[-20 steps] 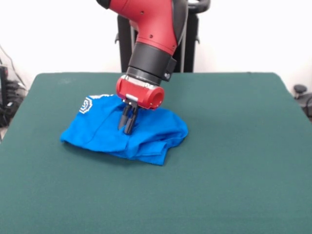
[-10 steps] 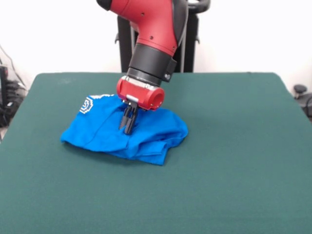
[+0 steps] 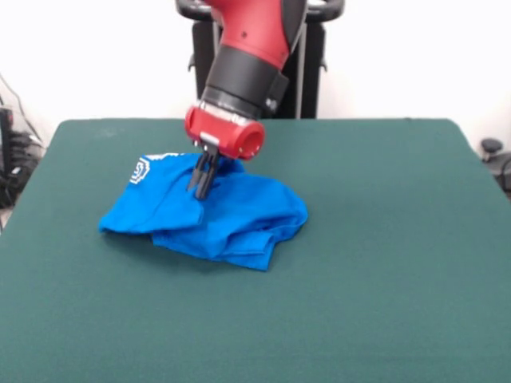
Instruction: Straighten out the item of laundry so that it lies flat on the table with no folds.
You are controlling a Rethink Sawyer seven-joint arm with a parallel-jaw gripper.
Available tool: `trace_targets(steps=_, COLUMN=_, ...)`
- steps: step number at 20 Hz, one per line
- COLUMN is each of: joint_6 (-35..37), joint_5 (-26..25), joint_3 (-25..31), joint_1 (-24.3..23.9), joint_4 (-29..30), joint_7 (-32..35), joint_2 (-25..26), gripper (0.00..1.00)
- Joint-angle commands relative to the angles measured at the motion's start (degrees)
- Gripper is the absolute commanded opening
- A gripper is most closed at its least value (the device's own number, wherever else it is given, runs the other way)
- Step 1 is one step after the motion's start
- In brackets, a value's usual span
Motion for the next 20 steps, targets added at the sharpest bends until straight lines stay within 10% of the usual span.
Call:
trace_targets(steps=1, joint_6=17.45, joint_5=-2.31, joint_3=9.67, joint_1=-0.93, joint_4=6.16, joint_7=-2.42, joint_2=-12.57, gripper=0.00)
trace_targets(steps=12, joint_6=27.79, joint_5=-4.62, joint_3=23.24, joint_1=-13.05, joint_4=14.61, joint_7=-9.02, joint_2=-29.65, gripper=0.00)
trace_targets(steps=20, joint_6=37.33, joint_5=6.34, joint_3=43.51, joint_1=-25.62, joint_4=26.06, joint_7=-13.36, joint_2=-45.05, gripper=0.00)
